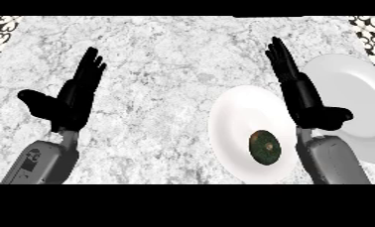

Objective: Pick the squash from the plate and place it in the plate

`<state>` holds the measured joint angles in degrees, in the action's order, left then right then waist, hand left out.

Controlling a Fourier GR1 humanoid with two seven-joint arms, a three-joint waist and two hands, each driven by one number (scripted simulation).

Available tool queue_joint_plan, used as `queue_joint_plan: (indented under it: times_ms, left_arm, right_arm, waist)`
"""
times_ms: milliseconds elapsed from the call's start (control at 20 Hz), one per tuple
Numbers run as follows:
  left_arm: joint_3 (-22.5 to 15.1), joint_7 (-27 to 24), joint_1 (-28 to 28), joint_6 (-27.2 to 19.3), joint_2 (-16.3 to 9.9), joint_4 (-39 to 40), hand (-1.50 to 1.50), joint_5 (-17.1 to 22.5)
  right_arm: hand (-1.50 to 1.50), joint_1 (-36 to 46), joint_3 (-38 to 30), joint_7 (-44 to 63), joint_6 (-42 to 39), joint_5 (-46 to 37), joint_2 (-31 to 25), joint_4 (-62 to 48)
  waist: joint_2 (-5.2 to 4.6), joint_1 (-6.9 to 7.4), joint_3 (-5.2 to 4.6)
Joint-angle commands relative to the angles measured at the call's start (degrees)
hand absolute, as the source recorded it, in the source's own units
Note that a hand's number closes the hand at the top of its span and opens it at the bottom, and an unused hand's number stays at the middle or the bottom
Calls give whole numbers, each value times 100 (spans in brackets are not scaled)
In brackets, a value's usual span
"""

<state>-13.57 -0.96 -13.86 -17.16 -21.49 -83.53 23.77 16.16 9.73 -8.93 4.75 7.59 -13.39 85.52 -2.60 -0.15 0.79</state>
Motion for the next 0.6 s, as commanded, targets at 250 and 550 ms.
queue_joint_plan:
  times_ms: [250,550]
  left_arm:
    - [-344,-422,-578,554,-760,-445,0,-805]
    - [-830,-406,-363,989,-768,-533,0,-923]
  right_arm:
    - [-150,-878,-76,2664,-1343,1822,32,-2058]
    - [-150,536,1152,2959,-2923,-185,-2086,-2072]
  waist:
    - [-23,243,-27]
    - [201,429,-91]
